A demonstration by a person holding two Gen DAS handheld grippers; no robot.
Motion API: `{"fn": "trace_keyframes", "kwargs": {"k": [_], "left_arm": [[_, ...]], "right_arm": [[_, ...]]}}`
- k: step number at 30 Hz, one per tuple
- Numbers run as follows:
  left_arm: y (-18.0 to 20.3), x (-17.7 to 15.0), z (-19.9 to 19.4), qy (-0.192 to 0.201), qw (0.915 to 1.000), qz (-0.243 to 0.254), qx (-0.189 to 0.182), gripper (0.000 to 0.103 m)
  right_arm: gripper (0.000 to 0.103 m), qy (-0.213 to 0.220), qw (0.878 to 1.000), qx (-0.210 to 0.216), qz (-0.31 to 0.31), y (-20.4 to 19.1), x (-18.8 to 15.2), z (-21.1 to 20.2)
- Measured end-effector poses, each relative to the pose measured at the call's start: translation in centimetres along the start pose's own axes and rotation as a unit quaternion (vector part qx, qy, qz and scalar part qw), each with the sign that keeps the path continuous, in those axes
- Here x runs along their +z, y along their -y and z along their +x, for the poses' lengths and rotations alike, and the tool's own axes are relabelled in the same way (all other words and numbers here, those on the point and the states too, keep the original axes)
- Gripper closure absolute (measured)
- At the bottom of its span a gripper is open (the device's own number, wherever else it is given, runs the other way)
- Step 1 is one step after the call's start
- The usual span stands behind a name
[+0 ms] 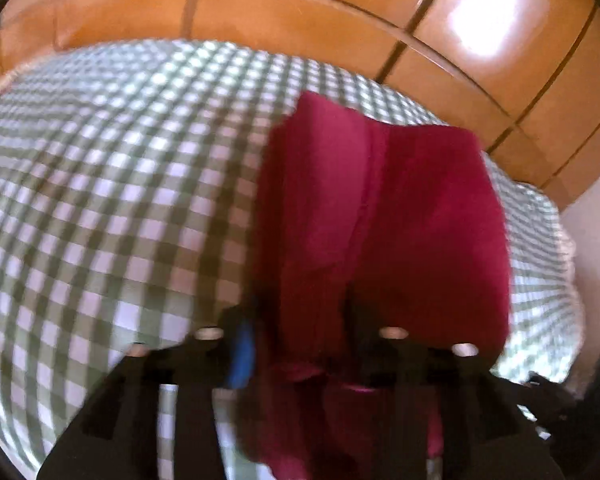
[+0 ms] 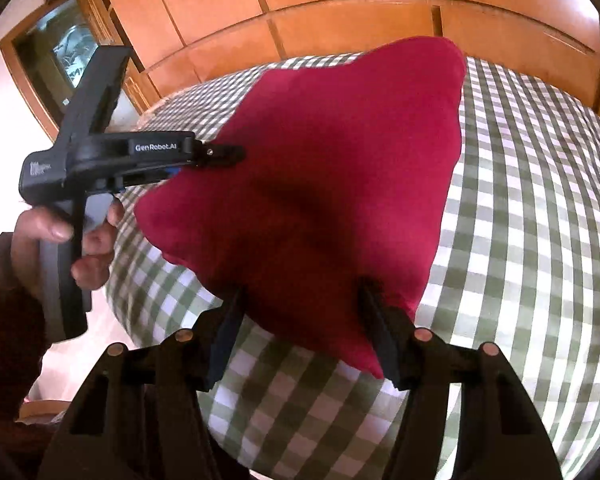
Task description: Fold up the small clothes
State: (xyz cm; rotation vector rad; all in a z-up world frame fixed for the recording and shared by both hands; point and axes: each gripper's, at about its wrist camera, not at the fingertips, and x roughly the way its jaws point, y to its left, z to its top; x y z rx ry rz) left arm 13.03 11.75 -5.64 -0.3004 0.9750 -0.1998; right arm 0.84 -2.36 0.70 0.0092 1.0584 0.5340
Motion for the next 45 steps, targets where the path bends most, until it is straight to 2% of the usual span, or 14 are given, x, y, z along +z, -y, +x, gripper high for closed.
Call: {"fn": "trace_keyframes", "kwargs": {"k": [3,5,7,10,13,16,20,25,30,33,36,40,43,45], "left_arm": [[-0.1,-0.5,-0.5,0.015,0.9998,-0.005,0.015,0.051],[0.4,-0.6,-0.9,0.023,0.9993,0.009,0.030,0.051],[1.1,-0.9,-1.3,0.033,0.9978,0.033,0.047,0.051],[1.9,-1.2,-1.2,0.037,0.9964,0.044,0.062,0.051],[2.3,-1.1,-1.2,0.040,0.9952,0.052,0.072,0.051],[2.7,-1.0,-1.1,0.043,0.9937,0.064,0.081,0.051],[2.5,-0.9,-0.8,0.045,0.9940,0.063,0.076,0.051],[2.8,-1.5,-0.5,0.050,0.9930,0.074,0.077,0.051],[2.5,-1.6,-0.6,0.048,0.9944,0.063,0.070,0.051],[2.4,-1.7,-0.8,0.051,0.9937,0.066,0.075,0.051],[2.5,-2.0,-1.1,0.056,0.9936,0.062,0.076,0.051],[2.7,-2.5,-1.5,0.066,0.9917,0.061,0.091,0.042],[2.5,-2.8,-1.8,0.066,0.9930,0.055,0.081,0.042],[2.2,-3.1,-1.9,0.070,0.9937,0.052,0.070,0.042]], "right_arm": [[0.039,-0.016,1.000,0.014,-0.022,-0.7,0.2,-0.5],[0.040,-0.018,0.998,0.061,-0.006,-0.4,0.8,-1.7],[0.040,0.002,0.995,0.098,0.021,0.9,2.2,-3.5],[0.039,0.039,0.995,0.080,0.051,2.5,5.5,-4.2],[0.042,0.057,0.993,0.047,0.088,4.2,9.4,-2.6],[0.044,0.041,0.991,0.060,0.111,4.9,12.9,-0.3],[0.049,0.001,0.993,0.009,0.120,6.1,15.8,3.9],[0.050,-0.053,0.991,-0.037,0.116,7.1,15.1,9.7],[0.048,-0.039,0.993,-0.045,0.103,6.7,15.0,10.3],[0.042,-0.019,0.995,-0.033,0.097,6.4,14.4,8.7],[0.030,0.012,0.994,-0.006,0.108,6.0,14.0,6.4],[0.022,0.045,0.990,0.016,0.132,6.5,12.4,2.9],[0.021,0.048,0.987,0.025,0.154,7.6,10.5,1.5],[0.018,0.042,0.983,0.053,0.171,8.5,9.2,0.9]]}}
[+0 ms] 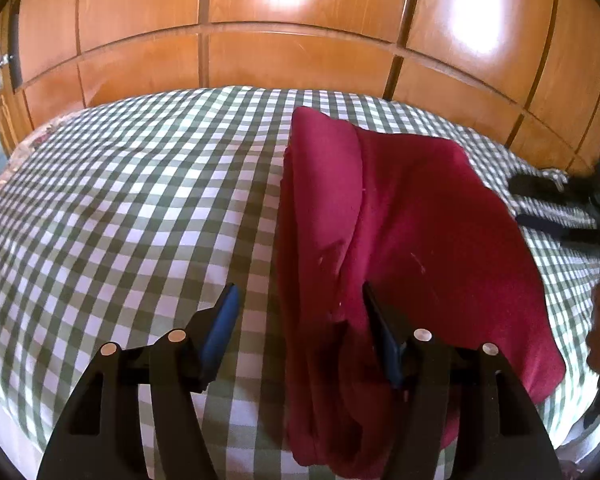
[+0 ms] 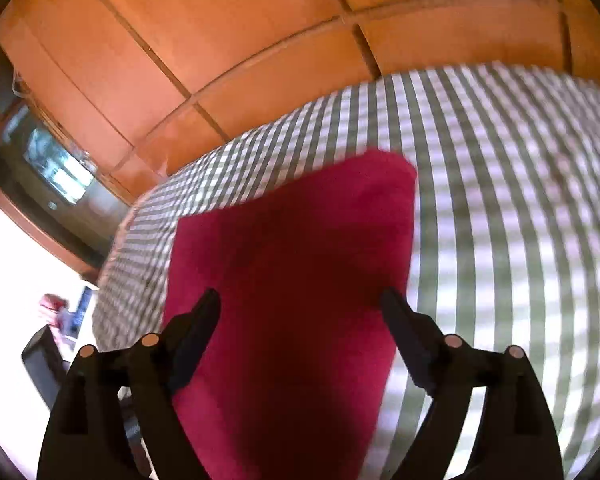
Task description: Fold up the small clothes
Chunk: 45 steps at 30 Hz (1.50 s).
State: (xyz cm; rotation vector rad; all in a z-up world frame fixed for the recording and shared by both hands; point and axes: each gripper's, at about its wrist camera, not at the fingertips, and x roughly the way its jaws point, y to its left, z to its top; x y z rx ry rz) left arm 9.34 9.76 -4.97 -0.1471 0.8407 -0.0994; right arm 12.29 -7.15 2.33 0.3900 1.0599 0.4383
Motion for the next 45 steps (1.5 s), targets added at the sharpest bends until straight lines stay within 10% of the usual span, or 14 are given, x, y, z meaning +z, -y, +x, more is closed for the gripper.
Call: {"fn": "trace_keyframes", "kwargs": {"k": [6,12,22,37,45], "left_arm": [[-1.9,-0.7,0.3,0.001,0.9968,-0.034,-0.073,0.042],[-4.2,-1.0,1.6,-0.019,0.9765,-0.088,-0.196,0.061],[-3.5,-0.7,1.7,-0.022,0.9478,-0.128,-0.291,0.073],[24.8,7.0,6.3,-0.082,0.9149,0.077,-0.388,0.073],[34.0,4.3,9.7,-0.090,0.9404,0.184,-0.271,0.066]], "right_arm": [[0.017,-0.039,0.997,0.056,0.049,2.6,-2.4,1.3],[0.020,-0.055,0.994,0.074,0.052,3.0,-1.7,4.0],[0.060,-0.022,0.997,0.075,0.020,1.3,-0.6,2.0],[0.061,0.157,0.981,-0.079,0.083,15.4,0.5,-18.0],[0.034,0.121,0.960,-0.167,0.188,25.8,-4.2,-18.1]]}}
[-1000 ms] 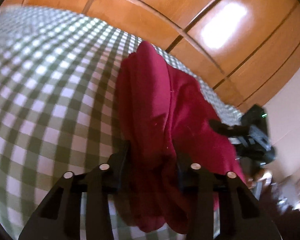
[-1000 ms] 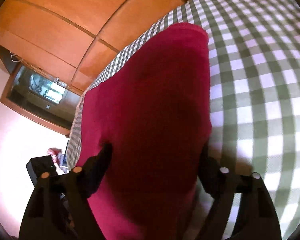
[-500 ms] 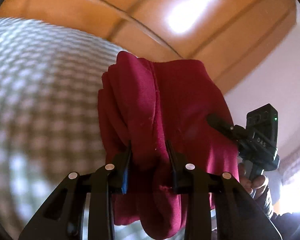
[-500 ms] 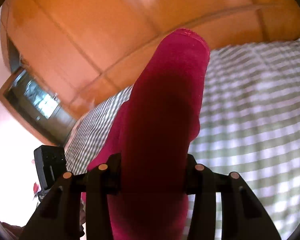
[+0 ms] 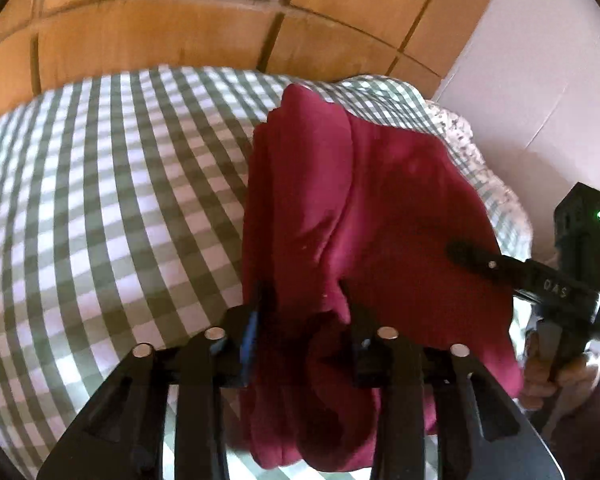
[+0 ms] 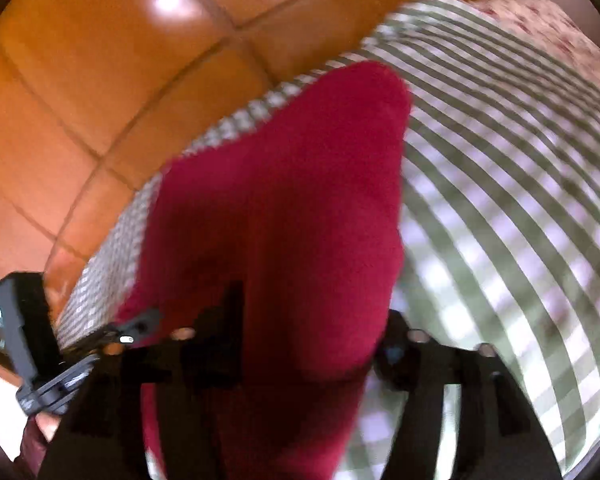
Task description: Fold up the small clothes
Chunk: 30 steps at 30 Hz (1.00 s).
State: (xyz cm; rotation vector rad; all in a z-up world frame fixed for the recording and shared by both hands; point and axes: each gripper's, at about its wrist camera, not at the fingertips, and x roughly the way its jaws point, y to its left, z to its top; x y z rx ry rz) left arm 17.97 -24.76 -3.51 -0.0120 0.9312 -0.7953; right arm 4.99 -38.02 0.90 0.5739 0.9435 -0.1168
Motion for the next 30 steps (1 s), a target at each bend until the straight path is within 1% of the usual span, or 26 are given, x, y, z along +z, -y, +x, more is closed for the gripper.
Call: {"fn": "trace_keyframes", "kwargs": {"k": [2,3,5,6,7,8,9,11,12,13,15,16,17,18,21,22,23,24,26,27,28,30], "left_arm": [[0.4,0.1,-0.3,0.004,0.9997,0.012,0.020,0.066],[0.7,0.1,-0.6,0.006,0.9995,0.009,0.029,0.066],[1.3,-0.2,-1.3,0.016,0.9991,0.004,0.040,0.066],[1.0,0.0,-1.7,0.025,0.9986,0.004,0.045,0.066],[0.9,-0.4,-2.3,0.033,0.9981,0.008,0.051,0.066],[1.2,-0.8,-2.6,0.038,0.9975,0.014,0.057,0.066],[1.3,-1.1,-2.5,0.039,0.9970,0.019,0.064,0.066],[0.1,-1.3,-2.6,0.039,0.9972,0.011,0.063,0.065],[-0.2,-1.3,-2.5,0.036,0.9974,0.006,0.062,0.064],[-0.4,-1.8,-2.8,0.036,0.9969,0.007,0.070,0.059],[-1.0,-2.5,-2.5,0.034,0.9959,0.012,0.083,0.059],[-1.5,-2.7,-2.2,0.029,0.9960,0.006,0.084,0.055],[-1.9,-2.9,-2.1,0.030,0.9957,0.002,0.087,0.049],[-2.1,-3.0,-1.9,0.034,0.9951,0.001,0.093,0.046],[-2.8,-3.4,-2.3,0.033,0.9959,-0.021,0.082,0.045],[-2.8,-3.6,-2.7,0.034,0.9953,-0.029,0.086,0.040],[-2.9,-3.9,-3.3,0.039,0.9940,-0.034,0.097,0.033],[-3.0,-4.5,-4.2,0.044,0.9927,-0.038,0.106,0.030],[-3.0,-5.6,-5.6,0.054,0.9902,-0.048,0.119,0.020],[-3.1,-6.3,-6.2,0.056,0.9890,-0.052,0.127,0.019],[-3.1,-6.7,-6.7,0.056,0.9888,-0.054,0.128,0.019],[-3.0,-7.7,-8.1,0.061,0.9877,-0.055,0.133,0.019]], "right_arm": [[0.034,0.011,1.000,-0.011,-0.008,-0.2,0.0,-1.1],[0.036,0.033,0.999,-0.035,-0.022,-0.9,-0.1,-2.4],[0.058,0.072,0.994,-0.063,-0.046,-2.3,-0.4,-4.6],[0.061,0.084,0.993,-0.068,-0.055,-2.8,-0.7,-5.6],[0.069,0.094,0.991,-0.060,-0.069,-3.6,-1.1,-6.5],[0.077,0.094,0.991,-0.052,-0.083,-4.4,-1.7,-7.1],[0.079,0.091,0.990,-0.046,-0.101,-5.5,-2.7,-7.6],[0.084,0.077,0.986,-0.034,-0.143,-7.9,-5.1,-8.0],[0.084,0.063,0.985,-0.026,-0.157,-9.0,-6.2,-7.5],[0.084,0.039,0.984,-0.025,-0.174,-9.9,-7.8,-6.5],[0.084,-0.008,0.986,-0.030,-0.166,-10.1,-9.3,-3.8],[0.084,-0.034,0.986,-0.035,-0.157,-9.7,-10.2,-1.7],[0.084,-0.029,0.988,-0.036,-0.151,-9.4,-10.7,-0.8],[0.084,-0.016,0.989,-0.033,-0.145,-9.3,-11.1,-0.5],[0.083,-0.003,0.989,-0.049,-0.138,-9.9,-11.3,-0.5],[0.083,0.000,0.988,-0.057,-0.146,-10.2,-11.5,-0.7],[0.083,0.004,0.986,-0.062,-0.152,-10.3,-11.7,-0.9],[0.083,0.005,0.986,-0.066,-0.153,-10.5,-11.9,-0.9],[0.083,0.008,0.986,-0.071,-0.147,-10.2,-11.6,-0.8],[0.082,0.010,0.988,-0.070,-0.136,-10.1,-11.3,-0.7],[0.081,0.012,0.989,-0.070,-0.130,-10.4,-11.8,-1.2],[0.079,0.014,0.989,-0.075,-0.129,-10.5,-12.0,-1.7]]}}
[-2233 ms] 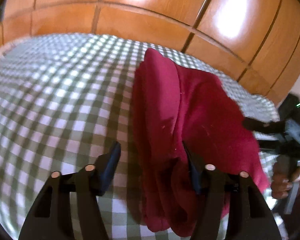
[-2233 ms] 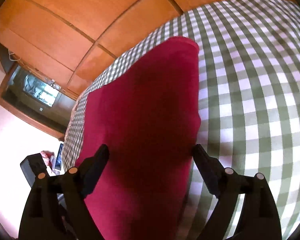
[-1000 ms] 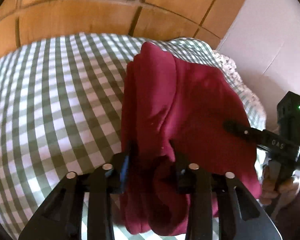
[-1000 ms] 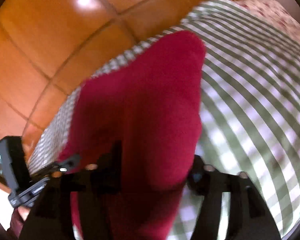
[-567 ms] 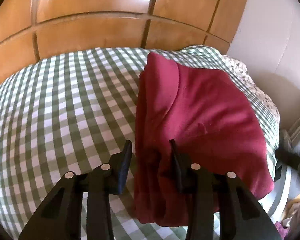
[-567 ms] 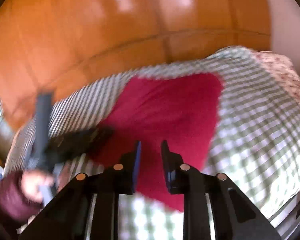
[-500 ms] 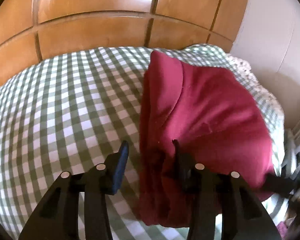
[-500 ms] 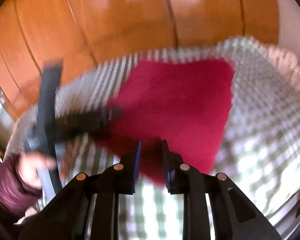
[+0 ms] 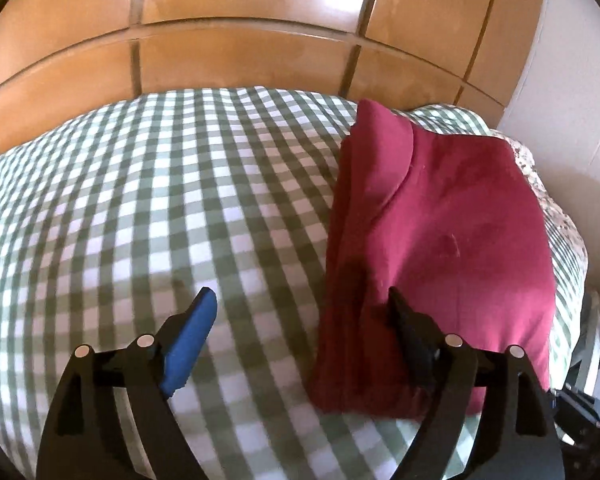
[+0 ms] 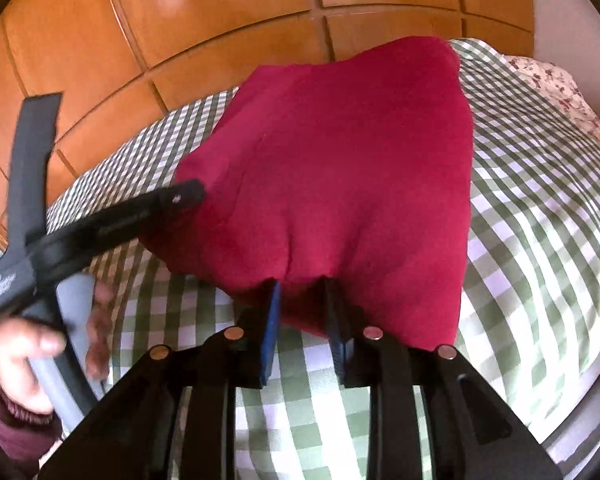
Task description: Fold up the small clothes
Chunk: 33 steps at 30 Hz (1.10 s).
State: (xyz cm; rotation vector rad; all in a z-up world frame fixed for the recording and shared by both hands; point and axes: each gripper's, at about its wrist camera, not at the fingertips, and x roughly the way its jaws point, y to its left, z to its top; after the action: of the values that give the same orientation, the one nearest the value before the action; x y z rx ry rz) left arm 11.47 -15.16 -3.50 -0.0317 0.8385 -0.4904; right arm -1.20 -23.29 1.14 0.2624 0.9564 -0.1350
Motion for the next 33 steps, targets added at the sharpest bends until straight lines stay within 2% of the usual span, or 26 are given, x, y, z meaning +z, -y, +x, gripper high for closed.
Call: {"fn": "trace_keyframes", "kwargs": {"k": [3,4,5,8,11,17,22,27,33], "left_arm": [[-0.5,-0.8,-2.0,0.012,0.9999,-0.001,0.004,0.019],[-0.6,-1.1,-2.9,0.019,0.9998,0.000,0.006,0.019],[-0.7,-1.4,-3.6,0.024,0.9997,0.003,0.010,0.019],[-0.7,-1.9,-5.8,0.042,0.9989,0.007,0.019,0.019],[-0.8,-2.1,-7.6,0.061,0.9975,0.008,0.035,0.019],[-1.0,-1.9,-10.0,0.076,0.9960,-0.014,0.046,0.019],[-0.5,-2.5,-11.4,0.085,0.9950,-0.016,0.050,0.014],[0.1,-4.0,-12.8,0.097,0.9922,-0.005,0.079,0.011],[-0.1,-5.3,-14.0,0.109,0.9898,-0.010,0.091,0.011]], "right_arm": [[0.062,0.008,1.000,-0.005,0.007,-0.6,-0.5,-1.2],[0.048,0.009,1.000,-0.003,0.006,-0.8,-0.7,-1.8],[0.041,0.009,1.000,0.001,0.004,-1.0,-0.7,-2.1],[0.031,0.018,1.000,-0.014,-0.016,-2.4,-1.0,-3.0],[0.026,0.029,0.999,-0.019,-0.026,-3.1,-1.0,-4.0],[0.010,0.066,0.996,-0.052,-0.015,-3.1,-1.4,-6.8],[0.006,0.103,0.987,-0.120,0.016,-3.0,-1.5,-8.4],[0.005,0.110,0.981,-0.153,0.047,-2.7,-1.9,-8.5],[0.003,0.127,0.975,-0.173,0.050,-3.1,-2.3,-9.1]]}}
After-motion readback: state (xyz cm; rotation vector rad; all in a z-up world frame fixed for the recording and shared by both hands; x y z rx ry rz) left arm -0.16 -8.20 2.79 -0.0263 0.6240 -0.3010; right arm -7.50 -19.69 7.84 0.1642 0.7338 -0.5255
